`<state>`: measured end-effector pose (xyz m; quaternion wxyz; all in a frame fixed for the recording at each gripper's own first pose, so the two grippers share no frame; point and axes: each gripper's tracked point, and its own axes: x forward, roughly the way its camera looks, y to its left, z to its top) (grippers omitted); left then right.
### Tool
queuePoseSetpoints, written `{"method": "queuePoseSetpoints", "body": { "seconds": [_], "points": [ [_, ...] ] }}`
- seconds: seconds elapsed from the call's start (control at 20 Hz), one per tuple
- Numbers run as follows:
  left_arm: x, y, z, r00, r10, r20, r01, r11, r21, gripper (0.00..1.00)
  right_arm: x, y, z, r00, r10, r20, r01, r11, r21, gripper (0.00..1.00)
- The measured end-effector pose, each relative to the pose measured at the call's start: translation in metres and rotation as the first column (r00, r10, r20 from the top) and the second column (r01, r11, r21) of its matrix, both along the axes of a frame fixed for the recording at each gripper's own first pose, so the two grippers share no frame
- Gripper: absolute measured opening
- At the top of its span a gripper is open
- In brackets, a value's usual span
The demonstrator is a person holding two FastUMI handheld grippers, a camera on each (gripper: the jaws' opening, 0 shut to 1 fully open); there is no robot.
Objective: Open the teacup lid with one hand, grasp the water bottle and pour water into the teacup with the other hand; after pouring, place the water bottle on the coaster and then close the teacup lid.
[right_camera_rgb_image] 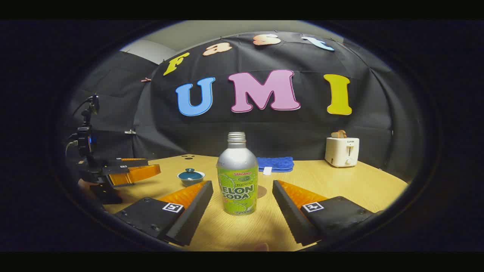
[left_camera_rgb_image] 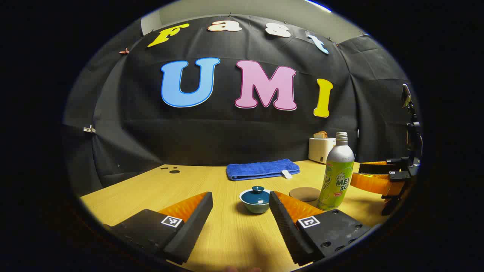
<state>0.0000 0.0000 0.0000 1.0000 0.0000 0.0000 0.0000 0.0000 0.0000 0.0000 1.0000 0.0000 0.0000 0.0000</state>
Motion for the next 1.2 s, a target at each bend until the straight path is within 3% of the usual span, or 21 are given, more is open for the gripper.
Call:
{"method": "queuePoseSetpoints", "body": {
  "seconds": [0.85,1.2],
  "points": [
    [0.0,0.0,-0.001,1.0,-0.001,0.002,0.001,1.0,0.0,0.95,0.001,0.0,0.0,1.0,0.0,0.001,0.0,1.0,-0.001,0.98],
    [0.043,-0.012,-0.008,0.995,-0.088,-0.044,0.089,0.996,0.01,0.95,0.001,0.0,0.0,1.0,0.0,0.0,0.0,1.0,-0.001,0.98]
  ]
}}
